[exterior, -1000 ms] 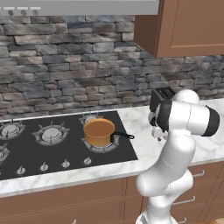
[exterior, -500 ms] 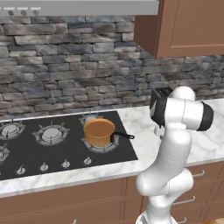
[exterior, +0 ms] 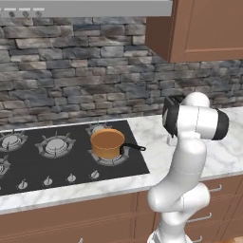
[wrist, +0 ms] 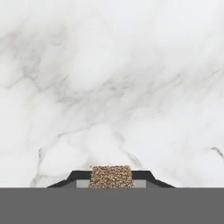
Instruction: Pick up the sugar cube(s) and place them in the saucepan with hot chocolate.
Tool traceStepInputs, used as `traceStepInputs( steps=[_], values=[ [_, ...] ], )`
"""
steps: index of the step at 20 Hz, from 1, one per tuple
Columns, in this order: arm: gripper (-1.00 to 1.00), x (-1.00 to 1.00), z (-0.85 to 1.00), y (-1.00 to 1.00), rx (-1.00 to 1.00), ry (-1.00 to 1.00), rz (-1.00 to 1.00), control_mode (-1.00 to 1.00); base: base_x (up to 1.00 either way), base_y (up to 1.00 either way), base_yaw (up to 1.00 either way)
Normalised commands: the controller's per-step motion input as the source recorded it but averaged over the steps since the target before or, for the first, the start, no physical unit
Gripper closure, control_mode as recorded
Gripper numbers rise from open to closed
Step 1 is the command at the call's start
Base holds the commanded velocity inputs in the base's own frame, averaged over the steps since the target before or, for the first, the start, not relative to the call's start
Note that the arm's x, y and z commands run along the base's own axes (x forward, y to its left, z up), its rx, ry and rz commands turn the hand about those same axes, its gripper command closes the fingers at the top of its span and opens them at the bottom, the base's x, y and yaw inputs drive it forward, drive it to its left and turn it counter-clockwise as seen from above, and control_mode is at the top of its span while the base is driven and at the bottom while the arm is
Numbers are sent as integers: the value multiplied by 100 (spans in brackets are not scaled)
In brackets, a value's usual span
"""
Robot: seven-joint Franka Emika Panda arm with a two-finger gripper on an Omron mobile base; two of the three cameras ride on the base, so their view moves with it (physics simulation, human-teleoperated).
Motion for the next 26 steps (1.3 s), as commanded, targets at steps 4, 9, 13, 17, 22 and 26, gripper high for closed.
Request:
traceStepInputs(
  steps=[4,9,13,17,22,26],
  values=[
    [100,-5,14,63,-3,-2,0,-100,0,0,0],
    [100,-18,40,70,-7,-9,-1,-100,0,0,0],
    [100,-31,54,62,-1,-17,0,-100,0,0,0],
    [100,-16,78,48,-8,-22,4,-100,0,0,0],
    [100,-20,77,50,-12,-15,12,-100,0,0,0],
    [100,0,56,74,-6,-8,7,-100,0,0,0]
  ],
)
